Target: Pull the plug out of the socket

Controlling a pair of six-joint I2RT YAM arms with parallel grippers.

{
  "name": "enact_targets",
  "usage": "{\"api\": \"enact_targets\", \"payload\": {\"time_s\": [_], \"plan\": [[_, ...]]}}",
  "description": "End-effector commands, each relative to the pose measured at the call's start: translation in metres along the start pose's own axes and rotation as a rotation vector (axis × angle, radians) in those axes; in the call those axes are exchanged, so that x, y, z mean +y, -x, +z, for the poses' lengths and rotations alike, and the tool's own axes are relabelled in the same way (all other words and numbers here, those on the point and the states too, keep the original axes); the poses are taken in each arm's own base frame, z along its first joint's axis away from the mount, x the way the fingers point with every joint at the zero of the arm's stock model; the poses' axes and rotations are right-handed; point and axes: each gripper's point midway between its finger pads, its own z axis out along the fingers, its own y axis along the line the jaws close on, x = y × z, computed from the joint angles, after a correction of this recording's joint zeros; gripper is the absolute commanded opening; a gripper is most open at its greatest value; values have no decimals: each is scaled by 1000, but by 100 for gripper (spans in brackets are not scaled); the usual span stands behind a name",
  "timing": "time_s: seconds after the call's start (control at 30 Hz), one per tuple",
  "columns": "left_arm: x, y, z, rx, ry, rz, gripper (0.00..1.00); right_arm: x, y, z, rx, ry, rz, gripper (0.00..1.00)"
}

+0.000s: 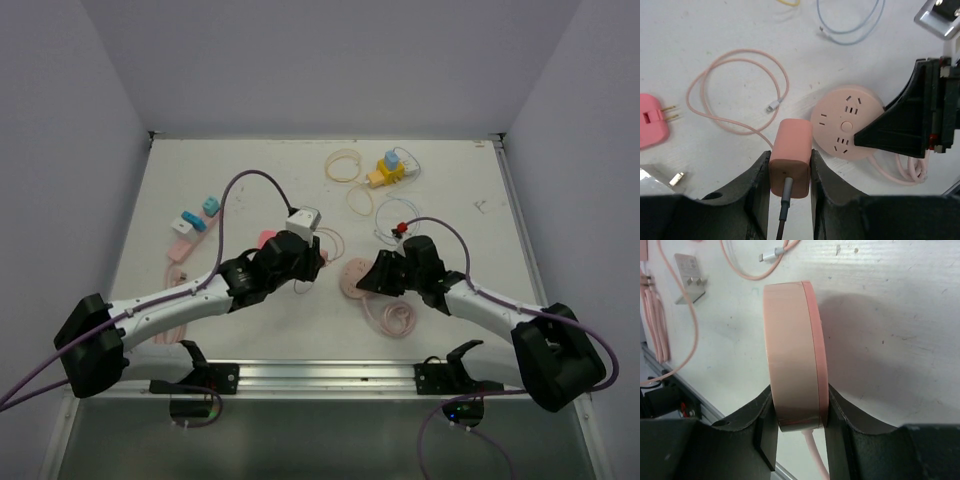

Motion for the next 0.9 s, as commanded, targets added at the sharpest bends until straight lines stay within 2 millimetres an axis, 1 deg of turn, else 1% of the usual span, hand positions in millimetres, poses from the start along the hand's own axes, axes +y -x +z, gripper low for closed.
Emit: {"api": "enact_targets", "payload": {"time_s": [0.0, 0.1, 0.17, 0.23, 0.27, 0.3, 0.37, 0.43, 0.47, 0.5, 0.53, 0.6, 0.63, 0.67, 0.7, 0.73, 0.77, 0.8, 0.83, 0.87], "plan": [[3, 49, -17, -166, 21, -22, 0, -61, -23, -7, 37, -273, 28, 0], [-3, 51, -16, -174, -12, -28, 0, -54, -21, -5, 24, -230, 31, 0], [-3, 52, -16, -175, -6, -34, 0, -46, -21, -5, 23, -187, 29, 0], [1, 52, -16, -177, 11, -37, 0, -38, -17, -6, 9, -151, 26, 0], [3, 52, -16, -174, 21, -50, 0, -39, -18, -6, 7, -149, 28, 0], [9, 50, -14, -167, 35, -63, 0, -35, -15, -9, -13, -135, 26, 0], [19, 43, -8, -141, 50, -92, 0, -33, -13, -10, -27, -127, 22, 0], [31, 39, 0, -122, 29, -128, 0, -29, -10, -13, -47, -112, 20, 0], [43, 40, 3, -122, 43, -150, 0, -29, -9, -14, -55, -109, 20, 0], [43, 40, 5, -120, 26, -156, 0, -29, -9, -15, -59, -108, 24, 0], [44, 40, 13, -120, 25, -157, 0, -25, -5, -18, -77, -97, 20, 0], [43, 38, 21, -97, 21, -149, 0, -25, -3, -21, -93, -93, 27, 0], [41, 36, 31, -75, 21, -143, 0, -21, 0, -24, -109, -82, 24, 0], [41, 34, 36, -62, 18, -138, 0, -19, 3, -26, -119, -76, 23, 0], [38, 32, 41, -51, 11, -136, 0, -20, 3, -27, -123, -82, 27, 0], [39, 28, 50, -31, 16, -133, 0, -19, 5, -29, -130, -81, 27, 0], [39, 27, 55, -22, 22, -134, 4, -16, 10, -33, -152, -74, 24, 0], [40, 22, 64, -2, 29, -130, 7, -17, 10, -35, -153, -83, 28, 0], [39, 21, 68, 5, 30, -129, 9, -17, 14, -38, -169, -86, 26, 0], [40, 19, 72, 15, 32, -131, 15, -15, 18, -41, -186, -82, 26, 0]]}}
